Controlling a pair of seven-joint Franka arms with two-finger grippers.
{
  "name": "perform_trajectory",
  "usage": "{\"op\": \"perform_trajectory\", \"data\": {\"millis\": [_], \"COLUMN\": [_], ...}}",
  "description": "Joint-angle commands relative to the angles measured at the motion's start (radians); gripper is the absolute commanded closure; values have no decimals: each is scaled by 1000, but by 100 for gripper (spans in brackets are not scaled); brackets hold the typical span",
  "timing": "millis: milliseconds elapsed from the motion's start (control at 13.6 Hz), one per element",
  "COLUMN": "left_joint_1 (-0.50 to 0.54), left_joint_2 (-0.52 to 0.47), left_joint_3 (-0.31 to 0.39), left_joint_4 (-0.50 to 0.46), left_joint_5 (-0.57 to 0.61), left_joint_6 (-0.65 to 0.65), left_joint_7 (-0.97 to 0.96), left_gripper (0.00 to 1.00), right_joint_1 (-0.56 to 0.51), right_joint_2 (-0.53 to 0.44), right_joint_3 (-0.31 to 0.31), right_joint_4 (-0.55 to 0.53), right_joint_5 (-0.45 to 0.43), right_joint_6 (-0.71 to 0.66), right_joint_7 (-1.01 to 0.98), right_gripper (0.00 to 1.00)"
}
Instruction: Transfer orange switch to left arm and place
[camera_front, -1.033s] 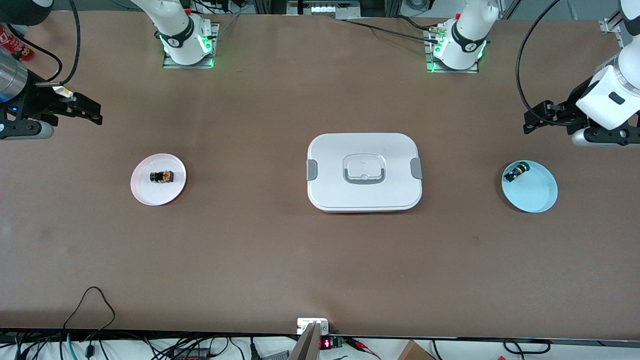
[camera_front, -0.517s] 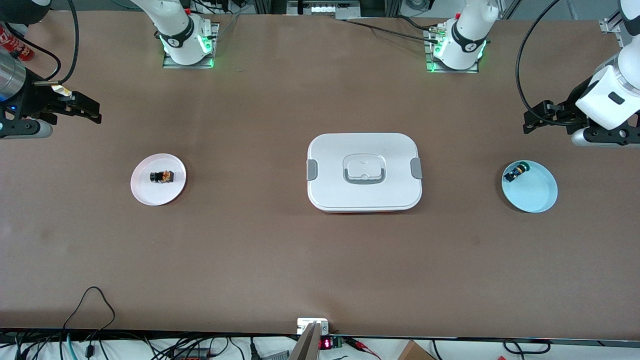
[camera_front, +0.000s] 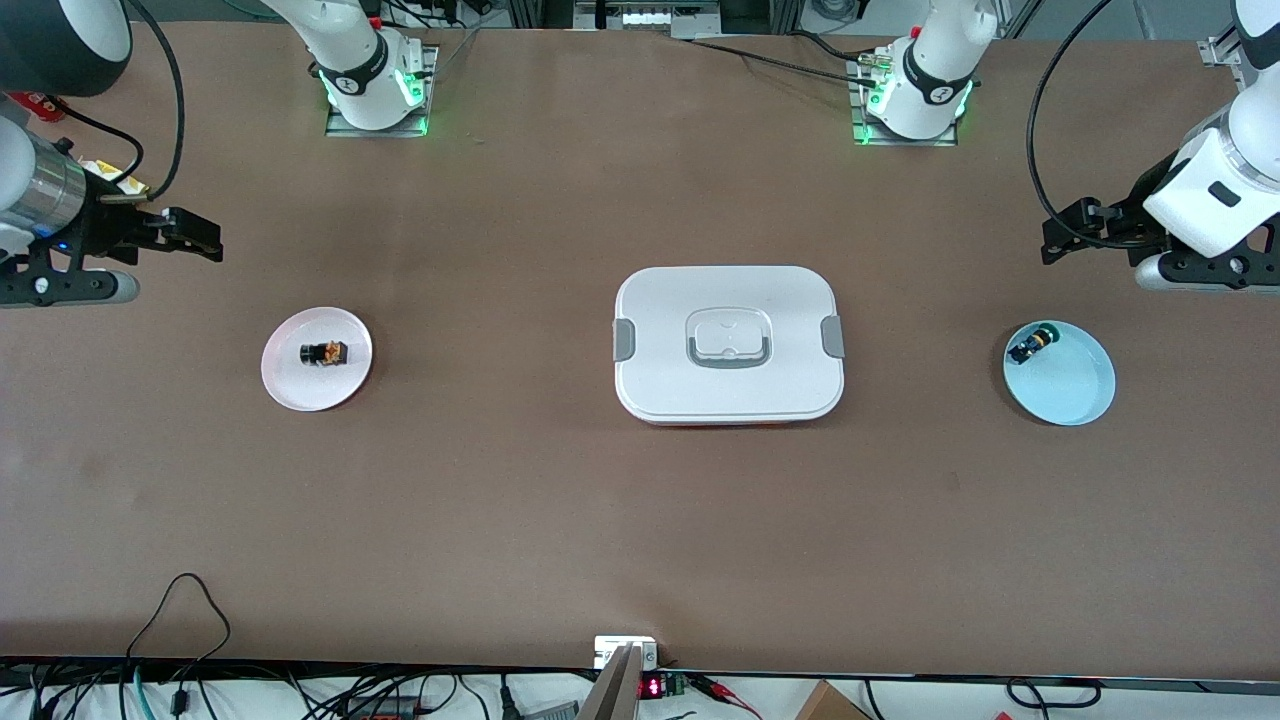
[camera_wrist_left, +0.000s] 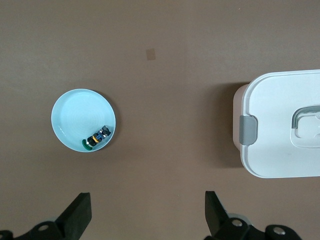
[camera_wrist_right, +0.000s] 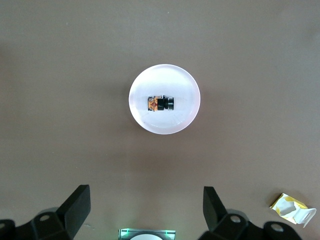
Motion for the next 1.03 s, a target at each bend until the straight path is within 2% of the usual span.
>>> {"op": "perform_trajectory", "data": {"millis": [0,295,590,959], "left_joint_1": [-4,-4,-4,-4], "left_joint_2": [7,7,9,9], "left_joint_3": [2,1,2,4], "left_joint_4": [31,30,31,30], "left_joint_5": [-6,-6,-6,-6], "left_joint_6": [-24,-24,-24,-24], "left_joint_7": [-5,-6,-5,-5], "left_gripper": [0,0,0,0], "right_joint_1": [25,47,48,41], "right_joint_2": [6,11,72,107], "right_joint_3": [0,0,0,-3], "right_joint_4": [19,8,-27,-155], "right_joint_5": [9,-5,-9,-41], "right_joint_6": [-34,33,118,262], "right_joint_7": [14,112,113,117], "right_gripper": [0,0,0,0]}}
